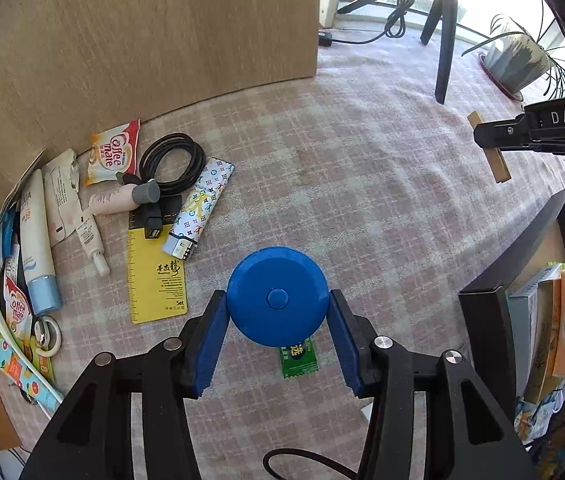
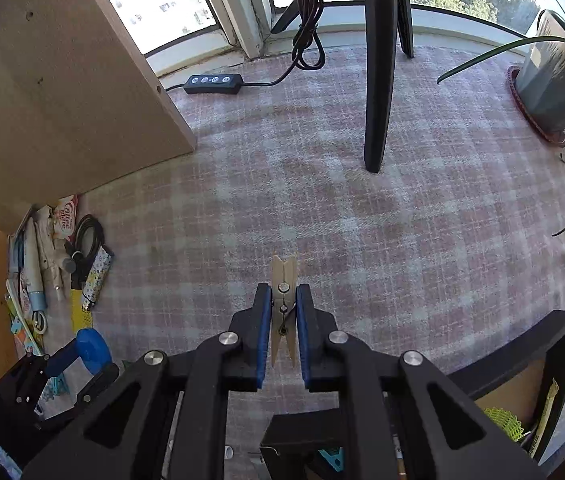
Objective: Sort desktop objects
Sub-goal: 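Carry tape measure and clothespin into the black tray and open both grippers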
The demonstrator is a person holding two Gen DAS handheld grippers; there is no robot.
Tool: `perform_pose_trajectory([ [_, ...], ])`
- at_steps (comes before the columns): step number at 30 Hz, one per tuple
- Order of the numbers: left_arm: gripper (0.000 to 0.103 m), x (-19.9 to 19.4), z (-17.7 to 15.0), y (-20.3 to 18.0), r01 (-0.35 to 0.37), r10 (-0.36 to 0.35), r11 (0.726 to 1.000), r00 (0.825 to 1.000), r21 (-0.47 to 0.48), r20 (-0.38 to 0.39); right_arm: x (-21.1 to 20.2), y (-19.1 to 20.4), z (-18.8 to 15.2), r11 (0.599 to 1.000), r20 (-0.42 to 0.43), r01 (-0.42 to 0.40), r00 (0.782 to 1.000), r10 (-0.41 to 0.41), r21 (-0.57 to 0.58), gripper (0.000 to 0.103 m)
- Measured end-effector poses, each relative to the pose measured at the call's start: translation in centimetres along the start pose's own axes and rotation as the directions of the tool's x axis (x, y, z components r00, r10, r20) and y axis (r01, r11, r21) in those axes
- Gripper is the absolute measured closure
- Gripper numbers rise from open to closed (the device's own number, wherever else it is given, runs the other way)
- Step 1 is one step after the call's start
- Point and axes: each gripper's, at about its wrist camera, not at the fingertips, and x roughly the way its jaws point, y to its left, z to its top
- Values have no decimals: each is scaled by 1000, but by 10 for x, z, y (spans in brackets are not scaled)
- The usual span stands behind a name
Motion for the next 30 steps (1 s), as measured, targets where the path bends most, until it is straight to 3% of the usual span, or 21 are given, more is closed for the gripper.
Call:
perform_pose_trajectory([
  [5, 56, -23, -12, -38, 50, -53, 995, 998, 90, 30, -7, 0, -6, 1000, 14, -23, 1000, 23, -19, 91],
  [6, 56, -21, 5, -41, 66, -70, 991, 997, 116, 33, -13, -3, -12, 1000, 18, -19, 1000, 19, -25, 91],
  [8, 56, -27, 4, -59, 91, -98, 983, 994, 161, 39, -18, -13, -24, 1000, 23, -13, 1000, 14, -27, 90],
  [9, 56, -30, 7, -86, 101, -111, 977, 993, 189, 42, -21, -18, -29, 1000, 25, -12, 1000, 13, -24, 90],
  [15, 56, -26, -9, -151, 162, -176, 933, 984, 322, 15, -30, -62, -61, 999, 44, 37, 998, -38, 27, 90],
  [24, 56, -19, -16, -199, 188, -192, 898, 981, 399, -30, -54, -141, -106, 982, 51, 94, 993, -103, 163, 90],
  [30, 55, -19, -22, -210, 208, -206, 889, 977, 407, -49, -50, -167, -122, 973, 32, 96, 994, -105, 210, 89],
])
